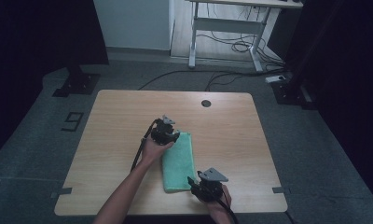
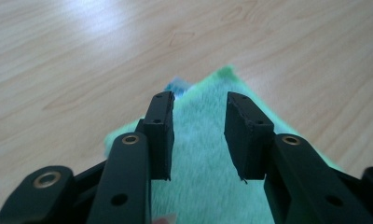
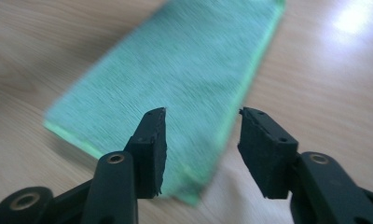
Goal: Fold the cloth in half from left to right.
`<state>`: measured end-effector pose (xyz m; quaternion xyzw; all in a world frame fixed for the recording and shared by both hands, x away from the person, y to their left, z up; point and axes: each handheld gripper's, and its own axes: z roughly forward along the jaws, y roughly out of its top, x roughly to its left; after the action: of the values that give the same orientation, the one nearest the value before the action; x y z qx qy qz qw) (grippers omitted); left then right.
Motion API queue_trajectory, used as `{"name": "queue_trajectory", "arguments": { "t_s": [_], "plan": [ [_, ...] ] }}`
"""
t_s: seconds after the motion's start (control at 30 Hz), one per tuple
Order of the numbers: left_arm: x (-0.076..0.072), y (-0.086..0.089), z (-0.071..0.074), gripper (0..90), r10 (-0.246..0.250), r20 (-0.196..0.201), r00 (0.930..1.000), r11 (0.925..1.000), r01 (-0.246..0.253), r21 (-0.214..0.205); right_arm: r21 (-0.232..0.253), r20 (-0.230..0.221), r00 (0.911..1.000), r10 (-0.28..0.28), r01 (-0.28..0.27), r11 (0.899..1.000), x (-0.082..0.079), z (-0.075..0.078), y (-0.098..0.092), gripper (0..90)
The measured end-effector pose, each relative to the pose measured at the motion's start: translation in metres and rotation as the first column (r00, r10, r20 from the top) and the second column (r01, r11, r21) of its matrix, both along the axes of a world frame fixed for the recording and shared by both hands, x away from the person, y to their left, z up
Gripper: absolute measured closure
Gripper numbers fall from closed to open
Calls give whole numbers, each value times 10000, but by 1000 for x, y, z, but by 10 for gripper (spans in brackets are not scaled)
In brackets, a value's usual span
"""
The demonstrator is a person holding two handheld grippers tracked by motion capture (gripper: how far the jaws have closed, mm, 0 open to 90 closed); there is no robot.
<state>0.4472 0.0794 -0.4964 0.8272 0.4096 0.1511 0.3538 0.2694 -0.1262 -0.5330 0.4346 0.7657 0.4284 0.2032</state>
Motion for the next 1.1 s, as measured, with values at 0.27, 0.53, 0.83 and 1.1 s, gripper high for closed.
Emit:
{"name": "queue_trajectory", "arguments": {
  "t_s": [0.27,0.53,0.83,1.1],
  "plan": [
    [-4,20,-14,670,-103,-268,9996,9992,113,383,166,-159,9860,1662,-1659,9860,26,9,36,589],
    [4,26,-30,712,15,-644,9979,9972,33,741,167,-856,9750,2052,-2045,9787,57,1,54,586],
    [9,29,-36,723,-7,-722,9974,9985,47,552,-322,-1366,9771,1630,-1688,9851,75,-10,50,559],
    [14,27,-37,726,-11,-746,9972,9986,50,522,-284,-873,9740,2092,-2123,9768,105,3,73,514]
  ]
}}
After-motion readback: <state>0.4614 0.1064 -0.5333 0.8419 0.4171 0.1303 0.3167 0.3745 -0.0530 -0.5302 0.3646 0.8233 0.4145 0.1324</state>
